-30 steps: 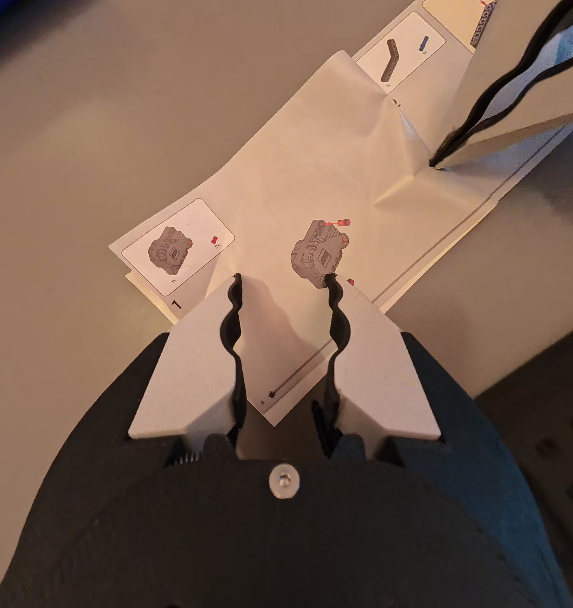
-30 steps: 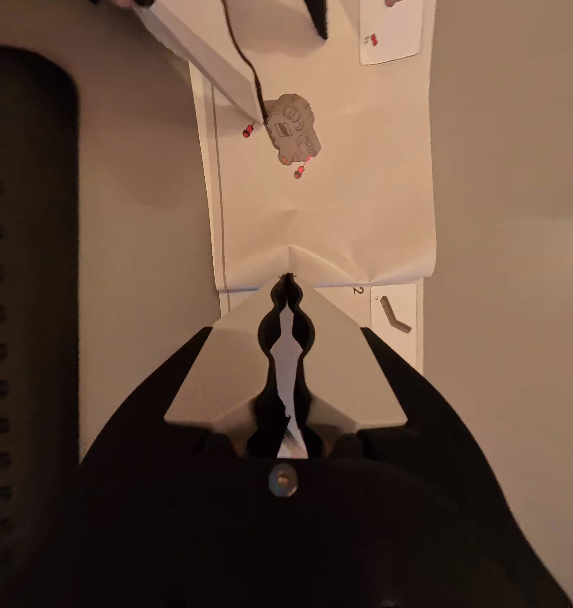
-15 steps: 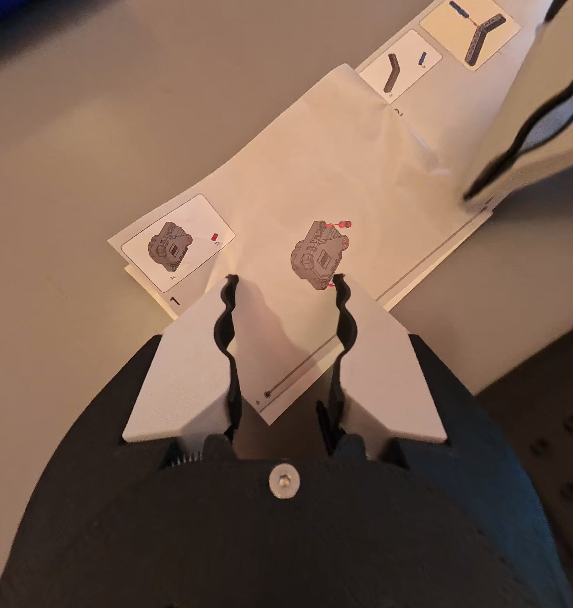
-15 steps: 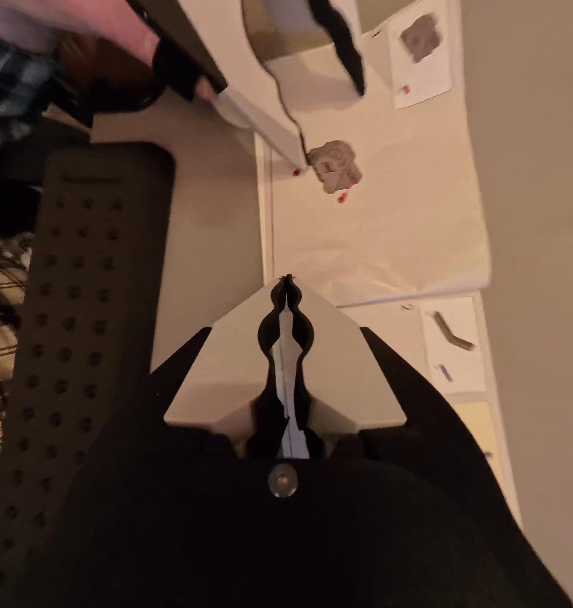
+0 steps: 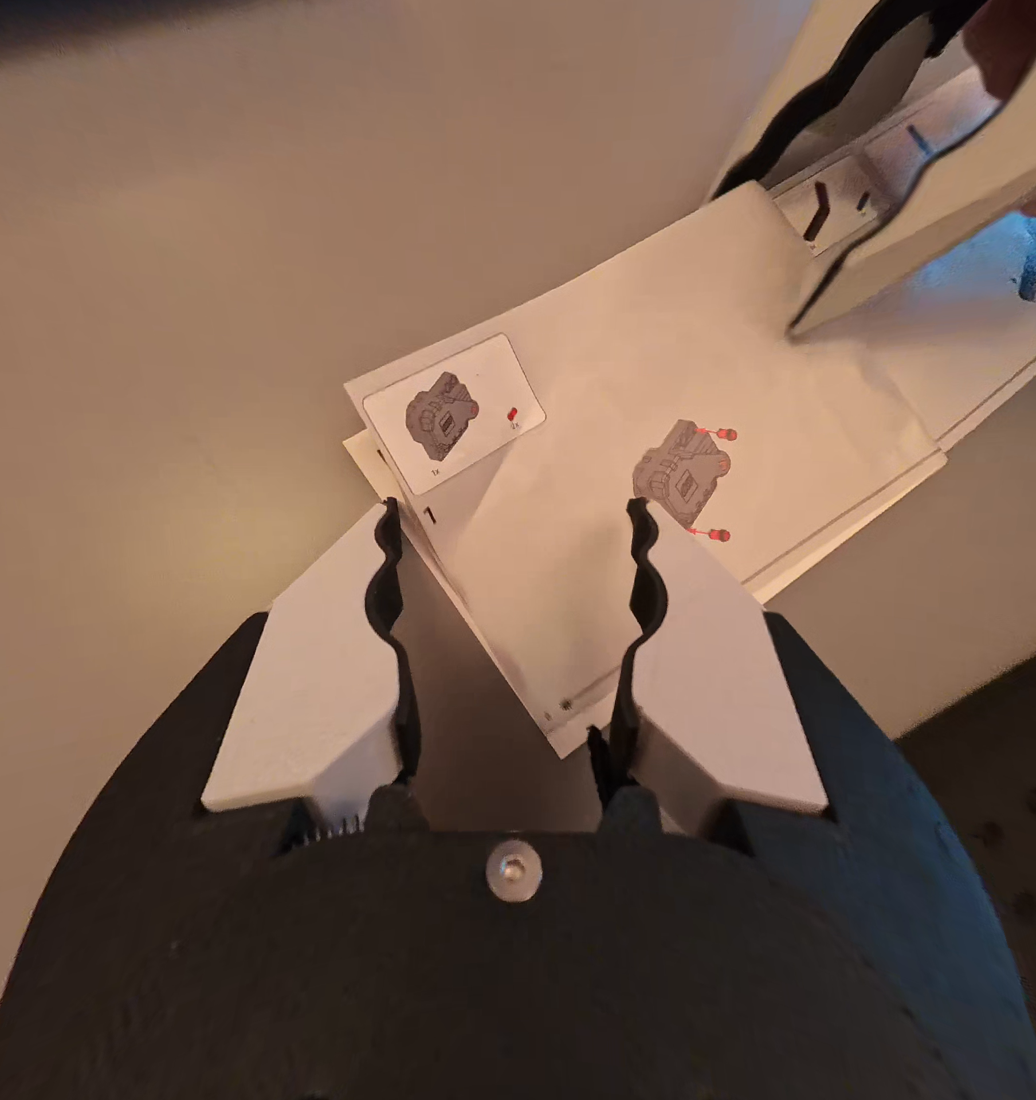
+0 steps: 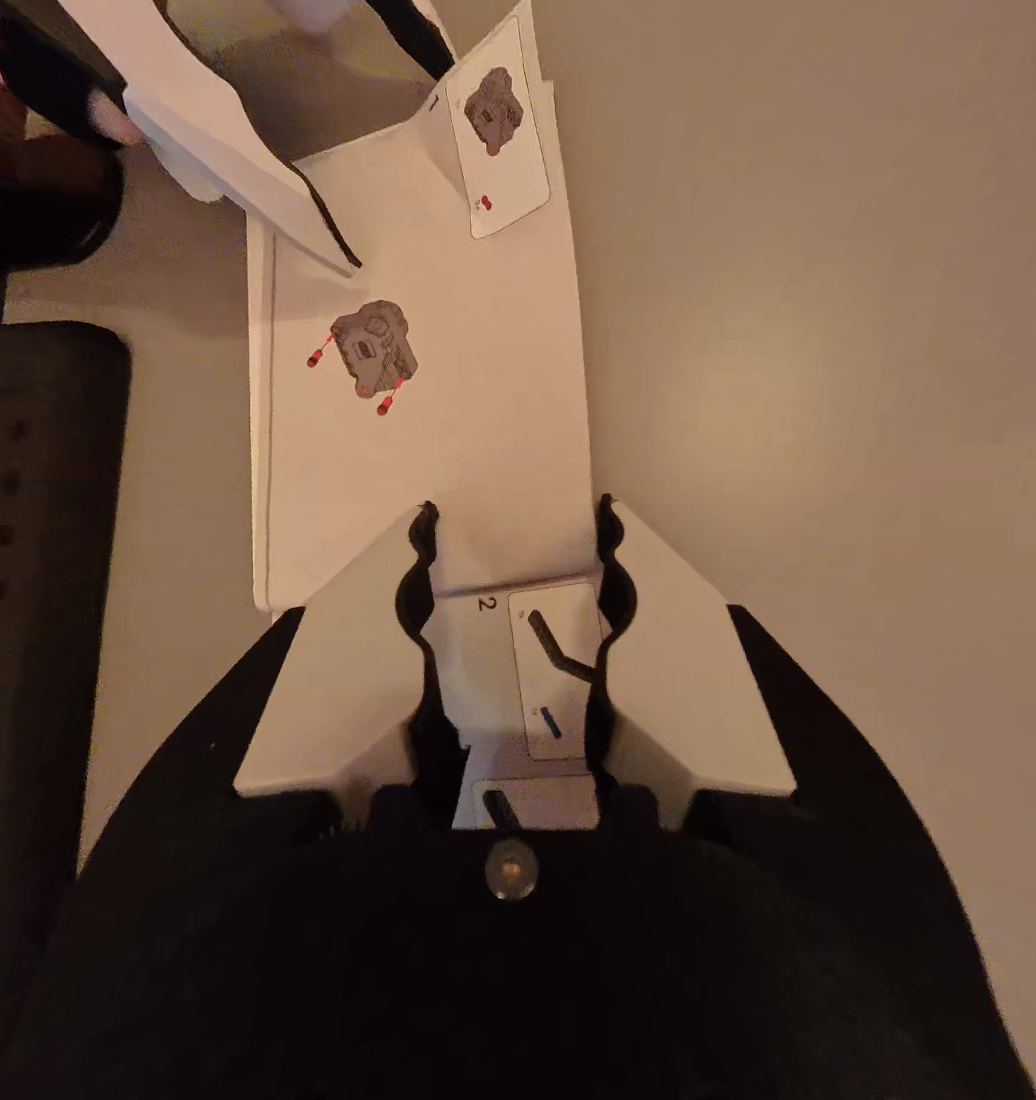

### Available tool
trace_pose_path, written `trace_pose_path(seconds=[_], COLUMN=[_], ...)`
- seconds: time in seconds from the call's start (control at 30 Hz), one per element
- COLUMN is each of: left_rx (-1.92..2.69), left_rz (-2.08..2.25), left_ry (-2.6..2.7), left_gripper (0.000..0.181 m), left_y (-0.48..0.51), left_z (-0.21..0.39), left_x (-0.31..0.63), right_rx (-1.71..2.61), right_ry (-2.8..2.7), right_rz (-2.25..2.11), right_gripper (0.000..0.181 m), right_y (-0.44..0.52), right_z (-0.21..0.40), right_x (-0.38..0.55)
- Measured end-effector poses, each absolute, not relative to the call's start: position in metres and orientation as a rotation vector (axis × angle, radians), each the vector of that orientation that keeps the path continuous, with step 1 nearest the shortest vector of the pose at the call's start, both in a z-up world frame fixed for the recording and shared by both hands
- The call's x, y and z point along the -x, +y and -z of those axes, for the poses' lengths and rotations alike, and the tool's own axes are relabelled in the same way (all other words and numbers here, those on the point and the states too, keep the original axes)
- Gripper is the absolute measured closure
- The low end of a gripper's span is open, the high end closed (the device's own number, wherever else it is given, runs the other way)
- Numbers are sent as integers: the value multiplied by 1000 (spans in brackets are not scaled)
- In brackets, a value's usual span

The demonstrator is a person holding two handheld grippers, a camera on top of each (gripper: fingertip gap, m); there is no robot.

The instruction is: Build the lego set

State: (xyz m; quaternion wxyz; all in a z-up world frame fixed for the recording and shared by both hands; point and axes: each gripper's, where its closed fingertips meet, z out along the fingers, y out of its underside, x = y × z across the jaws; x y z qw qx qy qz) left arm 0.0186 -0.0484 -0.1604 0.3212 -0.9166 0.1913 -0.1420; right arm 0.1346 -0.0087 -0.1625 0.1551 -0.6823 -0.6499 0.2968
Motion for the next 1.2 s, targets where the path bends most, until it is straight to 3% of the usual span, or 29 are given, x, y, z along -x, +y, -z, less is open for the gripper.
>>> trace_pose_path(seconds=[0.1, 0.2, 0.4, 0.63, 0.73, 0.77, 0.83, 0.9, 1.03, 1.13, 1.2], left_rx=[2394, 2388, 2327, 2157, 2034, 1989, 1842, 1779, 1778, 1806, 1786], left_rz=[331, 325, 414, 1225, 1517, 1577, 1697, 1704, 1526, 1291, 1200], left_ry=[512, 518, 467, 467, 595, 639, 697, 682, 794, 955, 1049], left_gripper=[107, 108, 100, 79, 90, 103, 154, 181, 181, 181, 181], left_y=[-49, -50, -42, -50, -71, -76, -85, -80, -80, -83, -88], left_z=[162, 161, 143, 105, 88, 82, 60, 48, 34, 24, 10], left_x=[-18, -18, -12, -71, -109, -118, -130, -134, -146, -156, -163], right_rx=[1945, 1972, 1840, 1520, 1461, 1442, 1430, 1436, 1521, 1647, 1661], right_ry=[-1845, -1802, -1779, -1834, -1821, -1821, -1820, -1819, -1762, -1715, -1727], right_rz=[-855, -1024, -1009, -805, -725, -711, -679, -635, -738, -811, -881], right_gripper=[168, 180, 181, 181, 181, 181, 181, 181, 177, 136, 127], right_y=[-5, -13, -27, -52, -56, -58, -58, -53, -44, -26, -19], right_z=[164, 164, 139, 72, 51, 46, 41, 40, 41, 52, 59], right_x=[-130, -131, -142, -166, -177, -180, -188, -197, -211, -224, -231])
